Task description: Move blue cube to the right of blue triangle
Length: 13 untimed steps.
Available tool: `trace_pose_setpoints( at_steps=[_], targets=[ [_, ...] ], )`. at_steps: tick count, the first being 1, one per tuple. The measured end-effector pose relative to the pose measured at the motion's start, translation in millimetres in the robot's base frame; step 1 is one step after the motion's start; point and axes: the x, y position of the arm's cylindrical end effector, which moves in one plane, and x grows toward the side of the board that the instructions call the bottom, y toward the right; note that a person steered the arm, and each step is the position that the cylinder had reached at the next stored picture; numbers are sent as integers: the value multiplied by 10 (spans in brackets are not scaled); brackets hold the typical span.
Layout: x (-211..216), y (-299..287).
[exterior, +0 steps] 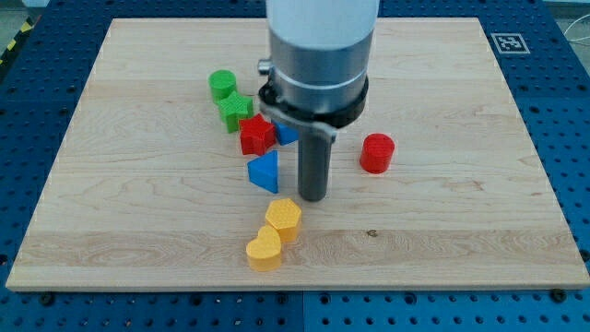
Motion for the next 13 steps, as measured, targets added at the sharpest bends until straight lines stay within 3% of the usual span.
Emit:
trace_pose_setpoints(
  at_steps=[2,4,8,13],
  targets=[
    [-883,275],
    [-1291,200],
    [-1294,-476],
    [-976,-319]
  ],
)
